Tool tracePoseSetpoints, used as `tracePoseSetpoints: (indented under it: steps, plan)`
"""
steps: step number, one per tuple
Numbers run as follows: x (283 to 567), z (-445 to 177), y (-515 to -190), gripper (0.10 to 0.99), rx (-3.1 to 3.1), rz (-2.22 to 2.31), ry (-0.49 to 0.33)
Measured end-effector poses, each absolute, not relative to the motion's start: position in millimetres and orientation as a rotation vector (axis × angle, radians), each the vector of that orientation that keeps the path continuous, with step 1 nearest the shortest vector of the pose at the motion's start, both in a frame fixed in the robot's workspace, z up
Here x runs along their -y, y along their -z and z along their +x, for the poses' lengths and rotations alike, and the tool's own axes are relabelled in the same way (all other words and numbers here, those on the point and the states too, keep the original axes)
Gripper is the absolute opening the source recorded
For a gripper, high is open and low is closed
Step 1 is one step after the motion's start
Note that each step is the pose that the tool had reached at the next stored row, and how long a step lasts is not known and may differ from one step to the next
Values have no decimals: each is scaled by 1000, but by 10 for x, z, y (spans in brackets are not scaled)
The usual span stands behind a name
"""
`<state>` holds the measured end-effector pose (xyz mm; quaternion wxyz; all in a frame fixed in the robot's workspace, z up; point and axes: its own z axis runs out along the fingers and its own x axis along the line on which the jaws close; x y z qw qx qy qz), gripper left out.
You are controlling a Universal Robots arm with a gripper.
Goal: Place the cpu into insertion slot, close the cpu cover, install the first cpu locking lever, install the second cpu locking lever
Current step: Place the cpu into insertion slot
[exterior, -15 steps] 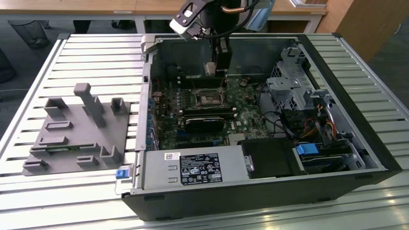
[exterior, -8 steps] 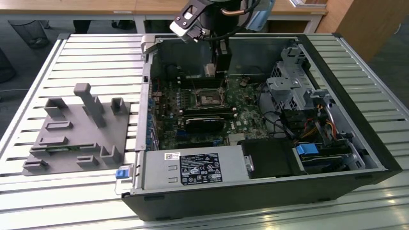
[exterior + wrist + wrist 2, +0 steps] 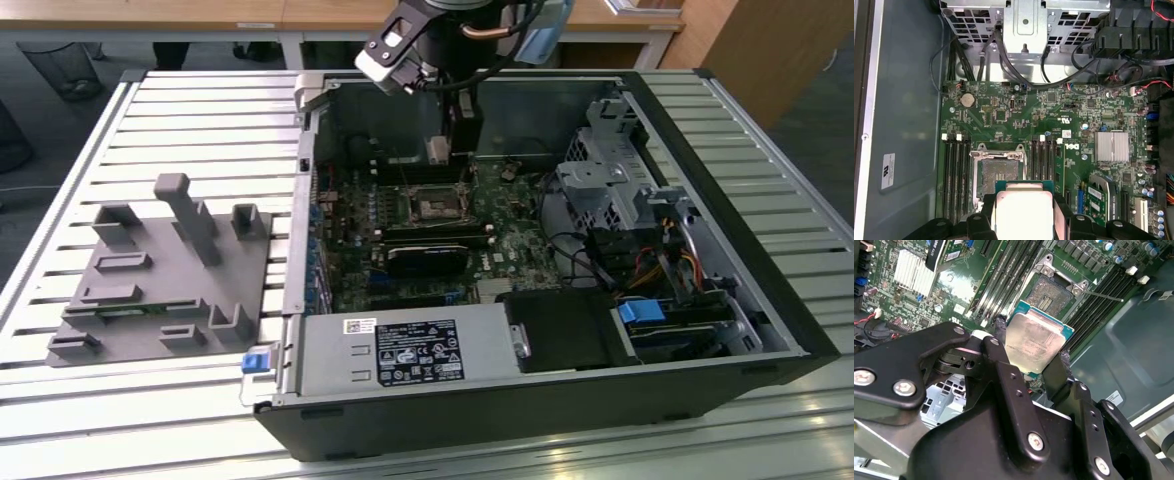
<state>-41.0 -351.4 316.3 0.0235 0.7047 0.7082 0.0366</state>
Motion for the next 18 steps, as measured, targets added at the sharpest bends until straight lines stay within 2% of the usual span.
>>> tracePoseSetpoints:
  steps: [18]
  plan:
    - [3514,-410,-3018,541,-2195,2179,-113]
